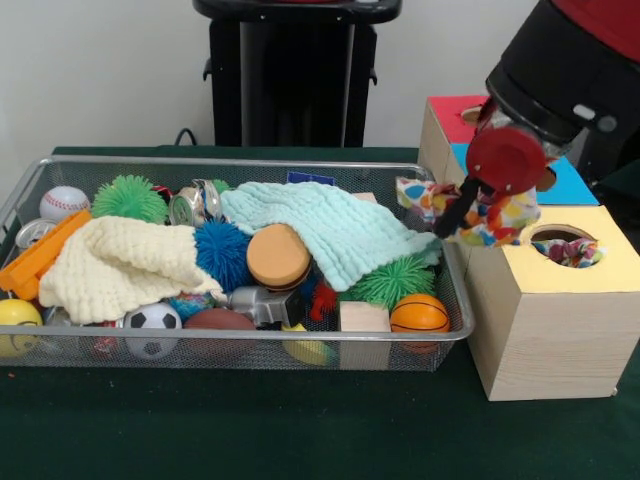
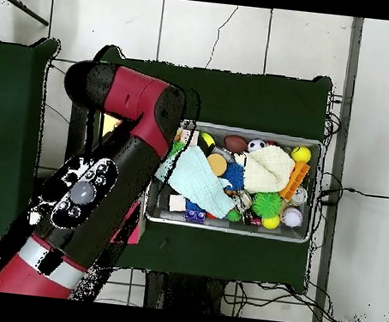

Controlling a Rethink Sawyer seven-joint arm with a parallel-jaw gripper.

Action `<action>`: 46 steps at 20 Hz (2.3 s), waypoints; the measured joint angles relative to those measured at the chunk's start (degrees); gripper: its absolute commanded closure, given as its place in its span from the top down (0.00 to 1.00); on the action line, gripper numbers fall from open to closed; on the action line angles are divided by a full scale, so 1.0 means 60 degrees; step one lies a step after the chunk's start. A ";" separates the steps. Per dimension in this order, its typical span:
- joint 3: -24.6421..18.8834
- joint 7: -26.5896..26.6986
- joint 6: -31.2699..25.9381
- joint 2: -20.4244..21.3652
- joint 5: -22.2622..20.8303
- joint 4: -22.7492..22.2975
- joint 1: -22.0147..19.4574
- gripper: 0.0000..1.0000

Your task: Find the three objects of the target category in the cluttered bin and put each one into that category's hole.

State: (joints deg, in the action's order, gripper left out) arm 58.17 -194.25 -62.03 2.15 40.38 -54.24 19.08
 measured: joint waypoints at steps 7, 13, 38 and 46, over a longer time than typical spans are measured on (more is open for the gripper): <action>0.0219 0.0000 -0.1514 0.0450 -0.0002 0.0363 -0.0025 0.00; 0.0173 0.0000 -0.1895 0.0898 0.0004 0.0645 -0.0010 0.00; -0.4028 0.2203 0.1684 0.2089 -0.1461 0.0668 -0.0373 0.00; -0.4498 0.2320 0.1685 0.2301 -0.2376 0.0469 -0.0572 0.00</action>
State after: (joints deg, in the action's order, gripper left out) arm 31.18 -180.33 -51.93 15.96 26.13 -51.42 15.65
